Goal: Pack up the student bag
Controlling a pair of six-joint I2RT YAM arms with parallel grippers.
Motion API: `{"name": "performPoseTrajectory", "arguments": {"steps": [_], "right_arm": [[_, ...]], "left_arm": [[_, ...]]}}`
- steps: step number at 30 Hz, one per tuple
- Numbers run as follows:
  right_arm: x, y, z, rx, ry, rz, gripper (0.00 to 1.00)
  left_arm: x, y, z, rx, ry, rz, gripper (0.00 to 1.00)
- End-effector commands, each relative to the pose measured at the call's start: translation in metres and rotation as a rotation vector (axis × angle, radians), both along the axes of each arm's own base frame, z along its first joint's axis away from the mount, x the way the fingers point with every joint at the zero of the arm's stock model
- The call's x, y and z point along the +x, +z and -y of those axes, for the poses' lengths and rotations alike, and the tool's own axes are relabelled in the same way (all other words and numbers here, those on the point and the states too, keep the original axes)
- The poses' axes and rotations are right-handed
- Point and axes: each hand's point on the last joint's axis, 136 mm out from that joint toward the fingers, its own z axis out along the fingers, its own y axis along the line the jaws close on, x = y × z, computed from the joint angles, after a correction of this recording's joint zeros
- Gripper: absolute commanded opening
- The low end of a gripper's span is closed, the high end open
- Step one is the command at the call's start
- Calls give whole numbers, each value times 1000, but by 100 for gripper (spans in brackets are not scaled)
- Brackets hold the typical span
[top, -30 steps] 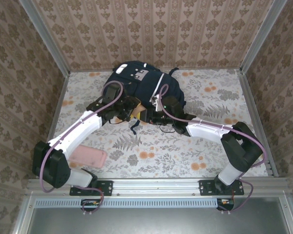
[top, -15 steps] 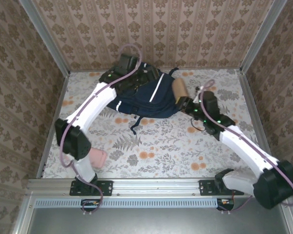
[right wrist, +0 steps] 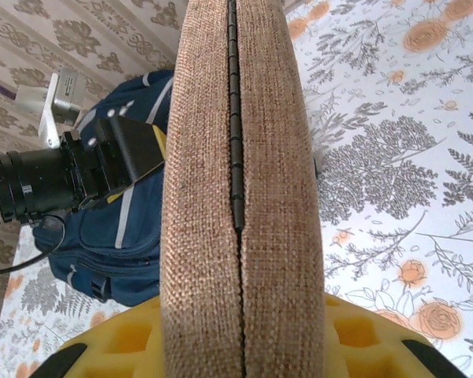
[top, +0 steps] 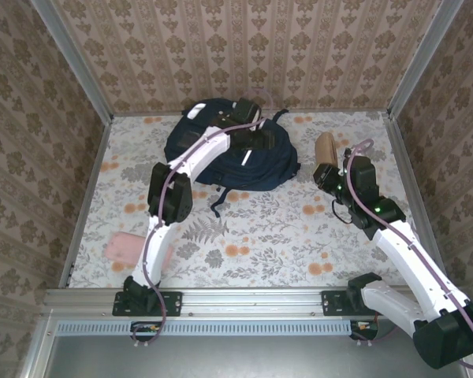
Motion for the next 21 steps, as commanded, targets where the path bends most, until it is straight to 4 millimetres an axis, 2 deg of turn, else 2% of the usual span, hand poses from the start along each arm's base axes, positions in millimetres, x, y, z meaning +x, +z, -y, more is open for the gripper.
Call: {"name": "performPoseTrajectory", "arguments": {"steps": [1, 4, 8, 11, 17, 20, 21], "right_arm": [[-3, -1, 2, -15, 10, 3, 24], [-2, -6, 0, -6, 15, -8, 23], [3, -2, -6, 24, 34, 4, 23], [10, 0, -11, 32, 46, 0, 23], [35, -8, -19, 88, 40, -40, 24], [57, -13, -31, 139, 63, -60, 24], [64, -14, -35, 156, 78, -63, 24]], "left_arm": [[2, 26, 19, -119, -41, 10, 61], [2, 26, 21, -140, -38, 2, 35], [10, 27, 5, -123, 4, -4, 2], [15, 49, -9, -153, 19, 11, 0], [18, 138, -44, -284, 42, 111, 0], [14, 163, -60, -347, 58, 118, 0], [20, 169, -74, -372, 83, 116, 0]]}}
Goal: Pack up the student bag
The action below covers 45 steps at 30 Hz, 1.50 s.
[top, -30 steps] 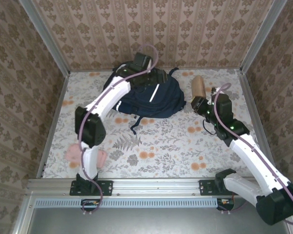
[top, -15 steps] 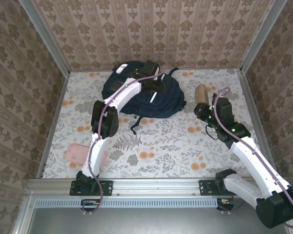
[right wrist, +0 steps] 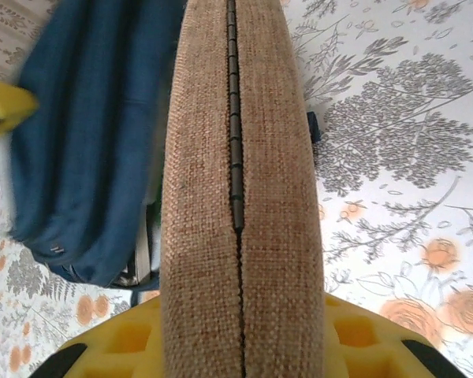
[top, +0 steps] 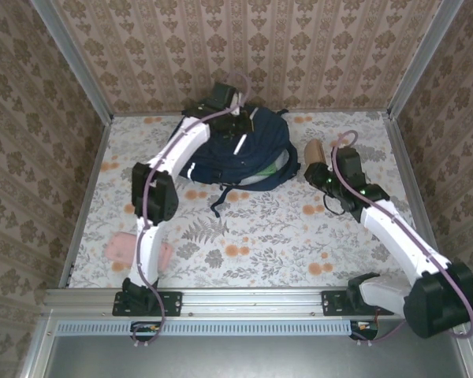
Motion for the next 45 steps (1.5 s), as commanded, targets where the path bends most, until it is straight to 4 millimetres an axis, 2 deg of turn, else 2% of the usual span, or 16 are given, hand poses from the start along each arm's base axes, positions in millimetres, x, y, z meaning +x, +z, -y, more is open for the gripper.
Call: {"name": "performPoseTrajectory", "arguments": {"steps": [1, 5, 10, 13, 14, 15, 17, 19, 24, 31, 32, 37, 38, 42, 44, 45], "right_arm": [[36, 30, -27, 130, 70, 91, 24], [75, 25, -72, 293, 211, 51, 25], [126, 19, -133, 462, 335, 5, 26], [154, 16, -189, 524, 423, -13, 28], [160, 15, -213, 547, 468, -18, 31], [166, 14, -236, 572, 513, -23, 42], [177, 0, -256, 565, 529, -59, 74], [183, -14, -247, 536, 478, -60, 85], [178, -35, -197, 451, 400, -72, 89], [155, -25, -152, 369, 369, -28, 89], [150, -24, -143, 346, 352, -28, 89], [117, -21, -85, 77, 187, -45, 89], [113, -18, -79, 49, 181, -29, 90], [92, -15, -62, -50, 158, -38, 89], [80, -15, -51, -135, 108, -40, 89], [73, -14, -48, -163, 94, -27, 89]], "left_arm": [[5, 87, -36, -162, 54, 101, 0], [4, 107, -46, -236, 52, 93, 0], [4, 118, -51, -270, 51, 92, 0], [6, 118, -54, -278, 53, 87, 0], [6, 119, -55, -281, 55, 86, 0], [7, 120, -57, -287, 57, 84, 0], [8, 118, -61, -294, 64, 75, 0], [9, 119, -66, -306, 73, 68, 0], [11, 112, -75, -318, 88, 54, 0], [13, 98, -73, -310, 83, 24, 0], [12, 95, -72, -296, 79, 17, 5], [-13, 87, -84, -139, 94, 35, 56], [-20, 90, -90, -97, 109, 57, 59], [-50, 100, -137, 1, 250, 93, 75], [-69, 99, -169, 15, 349, 85, 100], [-83, 95, -185, 24, 406, 67, 100]]}}
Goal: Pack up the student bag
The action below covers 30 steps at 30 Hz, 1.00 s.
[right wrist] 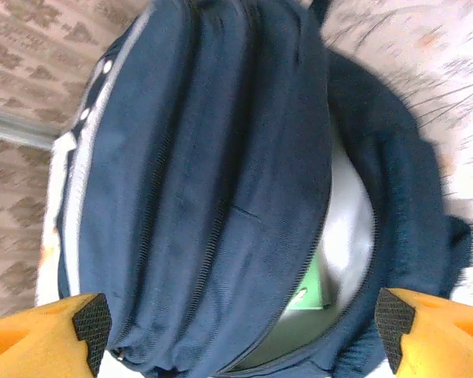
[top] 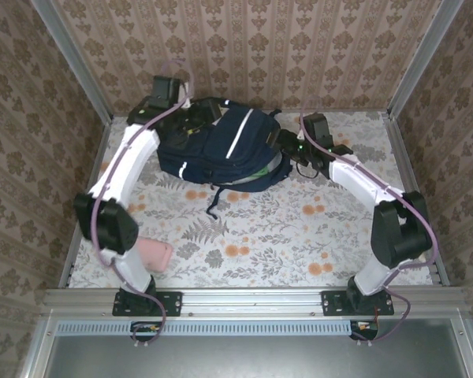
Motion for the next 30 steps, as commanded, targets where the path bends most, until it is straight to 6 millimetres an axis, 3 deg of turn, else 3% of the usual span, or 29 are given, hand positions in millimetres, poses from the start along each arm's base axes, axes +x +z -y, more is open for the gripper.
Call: {"name": "performPoseTrajectory", "arguments": {"steps": [1, 2, 4, 7, 10, 15, 18, 24, 30], "right_arm": [[-29, -16, 23, -201, -72, -19, 89], [-35, -14, 22, -220, -73, -4, 89], [-49, -13, 14, -280, -49, 34, 89], [-69, -18, 4, -358, -6, 56, 90], [-84, -29, 2, -358, 20, 44, 90], [-99, -19, -3, -306, 35, 89, 90], [-101, -15, -5, -307, 41, 100, 90], [-103, -7, -2, -296, 33, 132, 90], [-104, -2, 2, -306, 32, 165, 90]], "left_arm": [[-35, 1, -71, 78, 240, -9, 100], [-49, -7, -88, 92, 311, -34, 100], [-94, -24, -135, 125, 522, -89, 100], [-161, -59, -185, 104, 763, -233, 100], [-220, -102, -199, 112, 847, -422, 100], [-279, -163, -200, 176, 867, -643, 100], [-297, -192, -196, 169, 875, -736, 100], [-308, -219, -203, 195, 931, -762, 100], [-289, -251, -201, 139, 934, -731, 100]]}}
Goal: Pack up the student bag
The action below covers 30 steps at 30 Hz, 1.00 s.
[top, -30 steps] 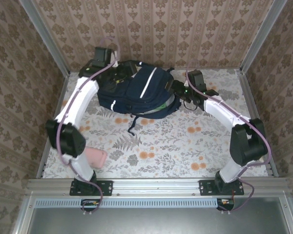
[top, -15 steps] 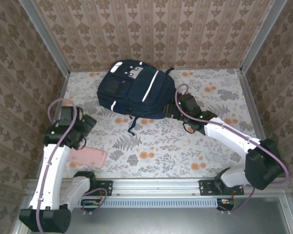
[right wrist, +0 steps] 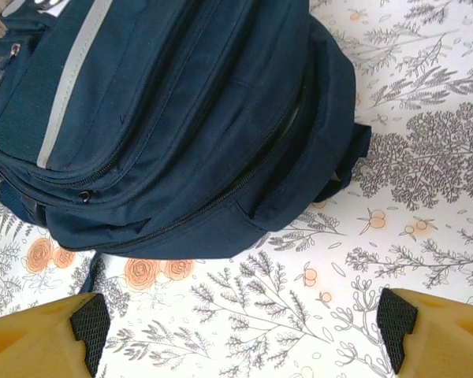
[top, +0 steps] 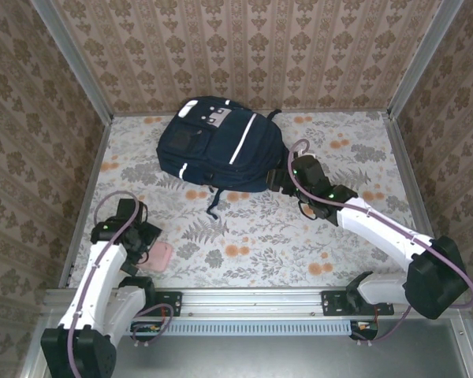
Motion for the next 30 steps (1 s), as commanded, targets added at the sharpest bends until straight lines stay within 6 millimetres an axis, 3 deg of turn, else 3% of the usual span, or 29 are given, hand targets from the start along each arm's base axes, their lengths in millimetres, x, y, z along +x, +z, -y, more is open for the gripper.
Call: {"name": "performPoseTrajectory", "arguments": {"steps": [1, 7, 16, 19, 26, 30], "right_arm": [[1, 11, 5, -18, -8, 57, 91], [3, 15, 2, -11, 9, 64, 90], [6, 6, -8, 17, 26, 30, 90], [6, 3, -11, 27, 34, 18, 90], [7, 1, -11, 22, 35, 10, 90], [8, -2, -16, 37, 42, -3, 90]], "left_arm": [[3, -22, 1, -38, 57, -11, 100], [20, -51, -1, -73, 74, 10, 100], [33, -75, -2, -96, 76, 14, 100], [38, -70, 0, -111, 62, 21, 100], [44, -27, -3, -93, 67, 166, 100], [45, -29, -5, -86, 60, 144, 100]]}}
